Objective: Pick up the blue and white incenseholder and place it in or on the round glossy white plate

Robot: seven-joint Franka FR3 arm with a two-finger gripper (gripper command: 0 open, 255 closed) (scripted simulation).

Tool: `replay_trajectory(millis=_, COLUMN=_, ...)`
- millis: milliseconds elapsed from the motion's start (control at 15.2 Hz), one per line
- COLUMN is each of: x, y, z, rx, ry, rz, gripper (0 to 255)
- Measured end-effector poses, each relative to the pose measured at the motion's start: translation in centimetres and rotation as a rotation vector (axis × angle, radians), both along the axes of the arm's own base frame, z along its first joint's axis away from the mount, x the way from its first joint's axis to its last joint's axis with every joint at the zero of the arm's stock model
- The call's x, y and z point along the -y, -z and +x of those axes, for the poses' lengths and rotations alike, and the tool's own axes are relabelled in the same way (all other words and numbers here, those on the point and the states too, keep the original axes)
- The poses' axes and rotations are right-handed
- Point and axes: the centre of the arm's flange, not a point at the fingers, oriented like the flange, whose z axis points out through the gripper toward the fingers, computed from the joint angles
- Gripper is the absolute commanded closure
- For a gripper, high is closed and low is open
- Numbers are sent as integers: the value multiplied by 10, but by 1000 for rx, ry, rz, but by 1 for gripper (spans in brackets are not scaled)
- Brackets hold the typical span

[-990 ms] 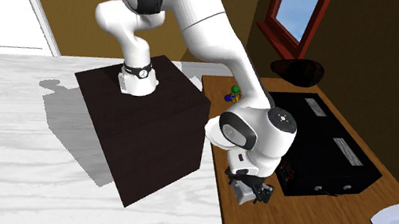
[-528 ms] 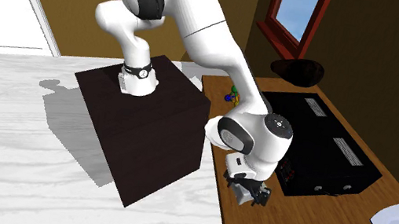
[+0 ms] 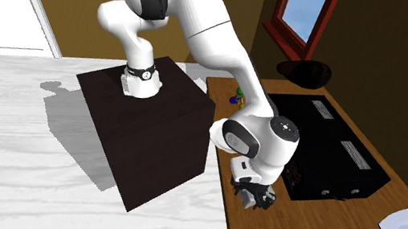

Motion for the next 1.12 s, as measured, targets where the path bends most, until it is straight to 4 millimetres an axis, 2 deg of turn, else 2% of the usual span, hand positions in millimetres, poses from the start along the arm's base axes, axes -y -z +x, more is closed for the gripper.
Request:
replay_trajectory(millis=396, x=0, y=-2, z=0, rx=-1, ry=0, rz=0, gripper=255)
replay_trajectory(millis=1122, x=-2, y=-57, z=-2, rx=-2, ry=-1, rz=1, gripper=255)
